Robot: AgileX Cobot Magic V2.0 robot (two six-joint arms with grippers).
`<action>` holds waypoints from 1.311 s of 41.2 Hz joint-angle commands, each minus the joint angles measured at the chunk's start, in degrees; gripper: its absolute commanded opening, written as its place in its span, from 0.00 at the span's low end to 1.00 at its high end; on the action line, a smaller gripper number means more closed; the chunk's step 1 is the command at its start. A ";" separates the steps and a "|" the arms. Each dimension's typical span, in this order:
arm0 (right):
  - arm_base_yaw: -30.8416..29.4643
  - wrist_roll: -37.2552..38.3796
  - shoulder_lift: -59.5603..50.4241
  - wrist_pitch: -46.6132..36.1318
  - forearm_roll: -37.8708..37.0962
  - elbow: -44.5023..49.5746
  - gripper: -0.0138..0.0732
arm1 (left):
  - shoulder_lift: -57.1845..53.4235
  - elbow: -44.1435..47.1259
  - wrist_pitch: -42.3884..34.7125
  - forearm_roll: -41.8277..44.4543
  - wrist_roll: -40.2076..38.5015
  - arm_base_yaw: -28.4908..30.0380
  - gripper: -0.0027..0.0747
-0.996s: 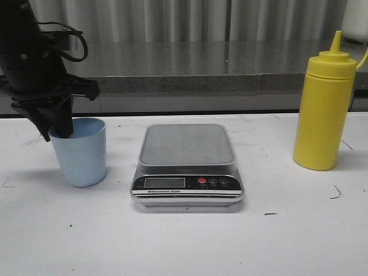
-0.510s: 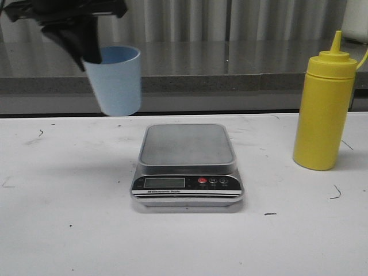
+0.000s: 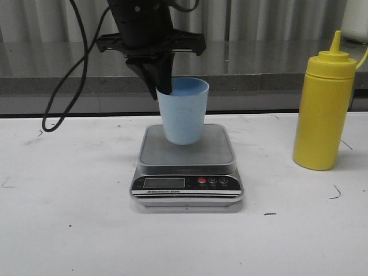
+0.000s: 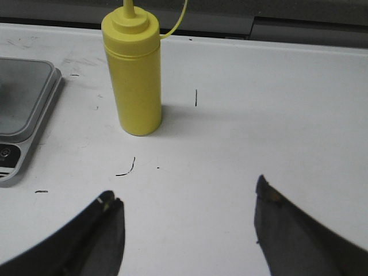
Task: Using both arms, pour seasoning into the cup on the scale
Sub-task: 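Lift the cup with the left gripper and carry it over the scale, then lower the cup onto the scale, open the left gripper, withdraw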
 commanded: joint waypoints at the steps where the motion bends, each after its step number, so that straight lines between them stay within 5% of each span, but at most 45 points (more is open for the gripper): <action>1: -0.26 -0.73 0.81 -4.64 -0.20 -1.43 0.74 | -2.53 -2.38 -1.55 0.05 -0.45 -0.23 0.01; 8: -0.26 -0.73 0.81 -4.64 -0.20 -1.43 0.74 | -2.40 -2.38 -1.93 -0.06 0.26 -0.23 0.06; 19: -0.26 -0.73 0.81 -4.64 -0.20 -1.43 0.74 | -2.50 -2.51 -1.93 -1.98 0.85 -0.23 0.52; 33: -0.26 -0.73 0.81 -4.70 -0.25 -1.43 0.75 | -14.55 1.61 -1.36 -0.25 0.85 -0.09 0.51; 54: -0.26 -0.73 0.81 -4.25 -0.36 -1.43 0.90 | -51.06 38.65 -13.52 0.76 0.85 6.30 0.51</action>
